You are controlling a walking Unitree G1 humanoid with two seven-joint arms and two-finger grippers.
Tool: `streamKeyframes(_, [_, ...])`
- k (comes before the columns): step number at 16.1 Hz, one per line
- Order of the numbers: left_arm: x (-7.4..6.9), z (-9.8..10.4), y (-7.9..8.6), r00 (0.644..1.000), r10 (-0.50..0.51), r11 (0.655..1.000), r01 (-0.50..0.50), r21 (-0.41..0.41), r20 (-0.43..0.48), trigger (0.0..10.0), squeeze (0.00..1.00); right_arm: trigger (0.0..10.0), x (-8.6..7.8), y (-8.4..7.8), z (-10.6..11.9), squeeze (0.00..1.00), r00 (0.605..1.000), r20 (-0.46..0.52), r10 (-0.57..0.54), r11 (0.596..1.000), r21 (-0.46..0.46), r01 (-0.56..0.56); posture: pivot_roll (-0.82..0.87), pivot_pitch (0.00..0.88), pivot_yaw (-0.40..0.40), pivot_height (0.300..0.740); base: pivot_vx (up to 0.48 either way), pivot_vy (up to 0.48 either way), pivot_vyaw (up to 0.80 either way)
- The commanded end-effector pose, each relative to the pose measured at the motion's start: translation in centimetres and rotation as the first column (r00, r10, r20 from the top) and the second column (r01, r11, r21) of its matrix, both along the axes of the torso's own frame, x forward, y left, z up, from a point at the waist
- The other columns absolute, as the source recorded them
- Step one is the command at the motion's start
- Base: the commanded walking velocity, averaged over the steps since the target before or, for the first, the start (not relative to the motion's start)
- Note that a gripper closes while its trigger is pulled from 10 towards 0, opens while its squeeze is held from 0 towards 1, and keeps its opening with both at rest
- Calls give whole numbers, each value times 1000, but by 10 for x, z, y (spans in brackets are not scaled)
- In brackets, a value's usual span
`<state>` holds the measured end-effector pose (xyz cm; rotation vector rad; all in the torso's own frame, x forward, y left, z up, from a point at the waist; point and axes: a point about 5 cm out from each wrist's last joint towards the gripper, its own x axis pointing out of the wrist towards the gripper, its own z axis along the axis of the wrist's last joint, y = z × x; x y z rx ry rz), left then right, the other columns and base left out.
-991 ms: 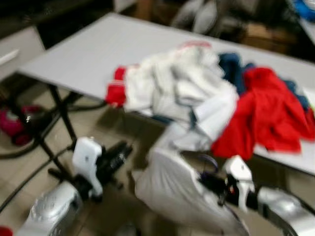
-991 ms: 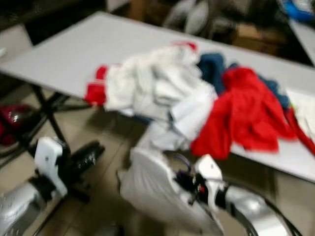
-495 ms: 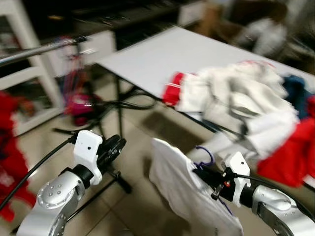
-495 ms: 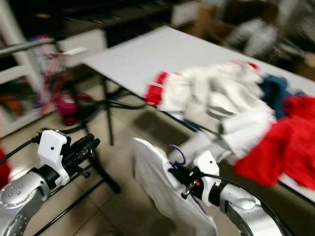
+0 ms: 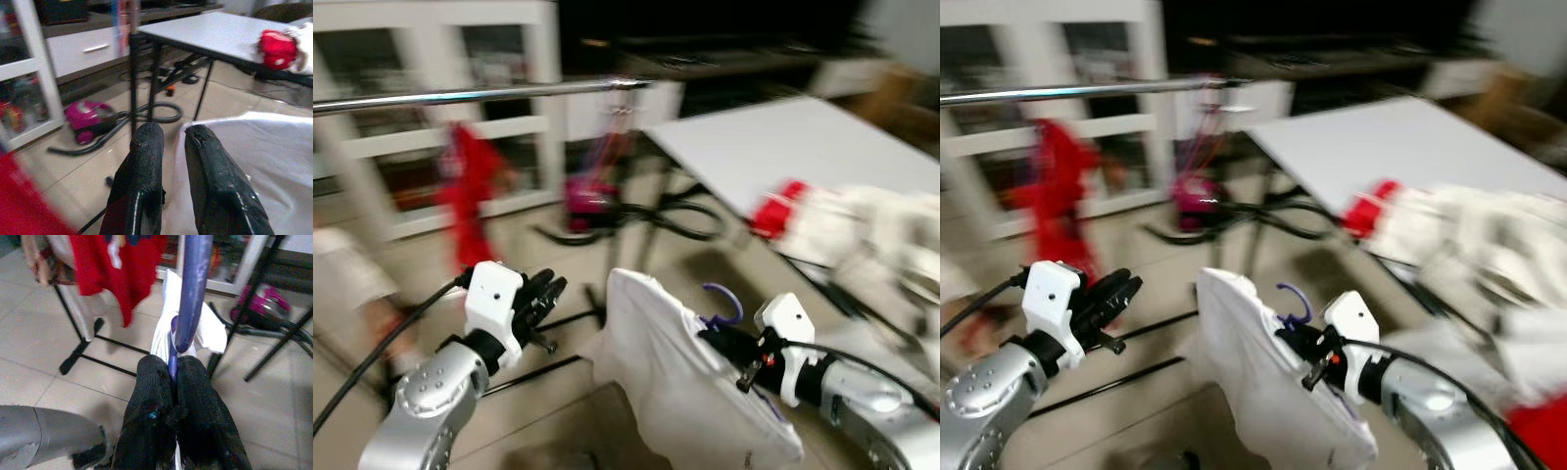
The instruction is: Hang hanger
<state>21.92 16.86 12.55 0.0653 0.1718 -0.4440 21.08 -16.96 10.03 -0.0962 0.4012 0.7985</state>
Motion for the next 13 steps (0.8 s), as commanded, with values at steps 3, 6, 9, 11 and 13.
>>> streamKeyframes(3, [1, 5, -1, 1000, -1, 1000, 0, 16, 27, 10000, 0, 10000, 11, -2, 9, 0, 1000, 20, 6, 1000, 6, -7, 122, 0, -97, 740, 0, 0, 800])
streamKeyframes(6, [1, 5, 1, 1000, 6, 1000, -6, 22, 30, 10000, 0, 10000, 15, -5, 8, 0, 1000, 19, -6, 1000, 3, 6, 126, 0, -99, 740, 0, 0, 800])
streamKeyframes(9, [3, 4, 0, 999, -6, 999, 5, 40, 33, 10000, 0, 10000, 14, -7, 4, 0, 1000, 17, -11, 1000, 3, 11, 122, 0, -85, 740, 0, 0, 800])
streamKeyframes(11, [4, 4, 0, 999, -8, 999, 7, 41, 33, 10000, 0, 10000, 15, -16, 6, 0, 999, 29, -24, 1000, -7, 24, 120, 0, -82, 740, 0, 0, 800])
streamKeyframes(13, [6, 5, 2, 999, -16, 999, 15, 47, 35, 10000, 0, 10000, 17, -29, 14, 0, 998, 58, -12, 1000, -8, 12, 113, 0, -70, 740, 0, 0, 800])
